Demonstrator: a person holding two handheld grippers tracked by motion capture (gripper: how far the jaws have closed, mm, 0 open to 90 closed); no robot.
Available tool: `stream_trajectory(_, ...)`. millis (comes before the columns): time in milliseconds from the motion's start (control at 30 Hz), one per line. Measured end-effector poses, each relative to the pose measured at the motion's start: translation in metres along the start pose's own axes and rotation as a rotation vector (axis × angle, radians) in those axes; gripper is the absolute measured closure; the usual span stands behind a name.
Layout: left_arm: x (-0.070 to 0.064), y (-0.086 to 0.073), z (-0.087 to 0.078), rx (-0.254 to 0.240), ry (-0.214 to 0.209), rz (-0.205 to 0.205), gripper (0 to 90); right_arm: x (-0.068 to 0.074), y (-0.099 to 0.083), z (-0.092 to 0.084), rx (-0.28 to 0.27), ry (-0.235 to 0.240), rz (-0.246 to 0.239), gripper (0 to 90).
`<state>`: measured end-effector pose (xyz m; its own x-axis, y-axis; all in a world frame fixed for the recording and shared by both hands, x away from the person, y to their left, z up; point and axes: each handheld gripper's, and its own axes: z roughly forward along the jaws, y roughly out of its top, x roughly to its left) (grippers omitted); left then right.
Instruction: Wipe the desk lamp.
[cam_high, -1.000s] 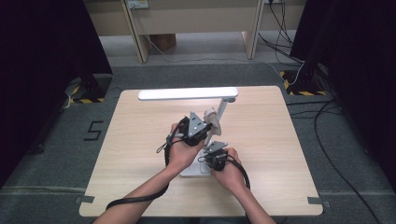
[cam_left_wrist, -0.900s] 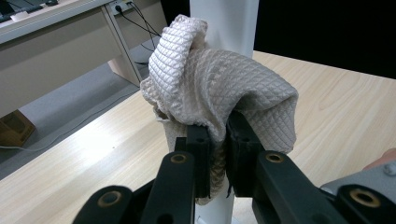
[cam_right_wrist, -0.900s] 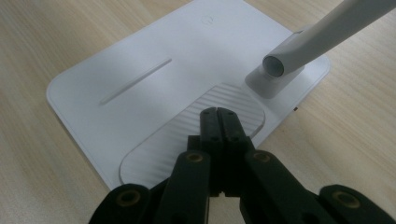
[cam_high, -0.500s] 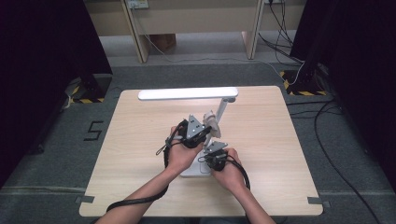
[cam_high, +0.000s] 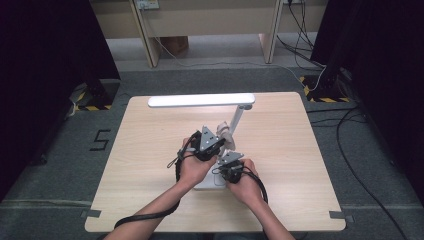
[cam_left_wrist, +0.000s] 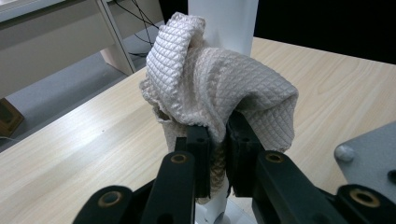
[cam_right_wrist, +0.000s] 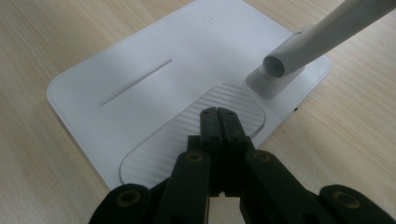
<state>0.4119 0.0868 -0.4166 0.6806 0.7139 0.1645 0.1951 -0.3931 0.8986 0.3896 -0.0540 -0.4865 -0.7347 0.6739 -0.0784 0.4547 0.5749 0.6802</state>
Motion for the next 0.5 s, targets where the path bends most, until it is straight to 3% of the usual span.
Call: stream_trajectory(500, 0.0, -0.013, 0.006, 0.023, -0.004, -0.017, 81.2, -0.001, 0.0, 0.0, -0.001, 0.004, 0.002, 90.0)
